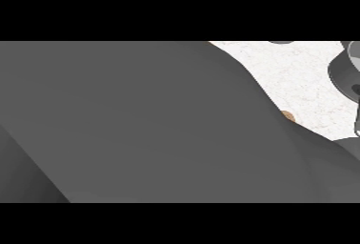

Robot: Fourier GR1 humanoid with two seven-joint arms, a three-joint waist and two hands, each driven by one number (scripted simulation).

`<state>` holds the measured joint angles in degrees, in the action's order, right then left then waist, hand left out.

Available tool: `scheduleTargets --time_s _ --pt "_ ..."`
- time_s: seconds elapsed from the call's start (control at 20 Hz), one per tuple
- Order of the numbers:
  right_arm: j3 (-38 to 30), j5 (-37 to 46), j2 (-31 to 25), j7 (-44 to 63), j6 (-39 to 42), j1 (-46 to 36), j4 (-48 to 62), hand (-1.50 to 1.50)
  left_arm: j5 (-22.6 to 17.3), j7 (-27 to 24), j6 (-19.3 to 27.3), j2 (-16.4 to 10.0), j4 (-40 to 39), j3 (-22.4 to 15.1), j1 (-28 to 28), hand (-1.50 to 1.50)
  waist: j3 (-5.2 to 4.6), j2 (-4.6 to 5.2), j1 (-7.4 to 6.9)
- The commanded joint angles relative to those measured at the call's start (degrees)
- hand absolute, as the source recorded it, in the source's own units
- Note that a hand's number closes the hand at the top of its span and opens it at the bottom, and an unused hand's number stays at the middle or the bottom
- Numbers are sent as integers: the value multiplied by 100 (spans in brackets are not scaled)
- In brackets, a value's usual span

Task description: Pick the bell pepper from the cutting board and place it in the basket

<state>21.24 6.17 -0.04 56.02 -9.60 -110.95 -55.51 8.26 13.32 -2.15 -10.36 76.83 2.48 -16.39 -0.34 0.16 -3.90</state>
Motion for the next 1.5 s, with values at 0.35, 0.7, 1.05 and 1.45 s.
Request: scheduleTargets --time_s 0.35,0.7,1.05,1.45 --pt "533 676 -572 -610 1792 -893 2316 150 -2 -166 30 -15 95 49 209 0 0 48 146" --pt "531 1040 -707 -1510 1839 -563 3222 150 97 -31 199 88 175 16 216 0 15 54 185" --pt "339 1174 -937 -2731 1645 -202 3685 150 -100 -59 -6 -100 150 220 119 0 17 74 141" --pt "319 1406 -806 -3527 1579 209 4172 150 20 -118 69 -29 215 131 233 0 16 91 118"
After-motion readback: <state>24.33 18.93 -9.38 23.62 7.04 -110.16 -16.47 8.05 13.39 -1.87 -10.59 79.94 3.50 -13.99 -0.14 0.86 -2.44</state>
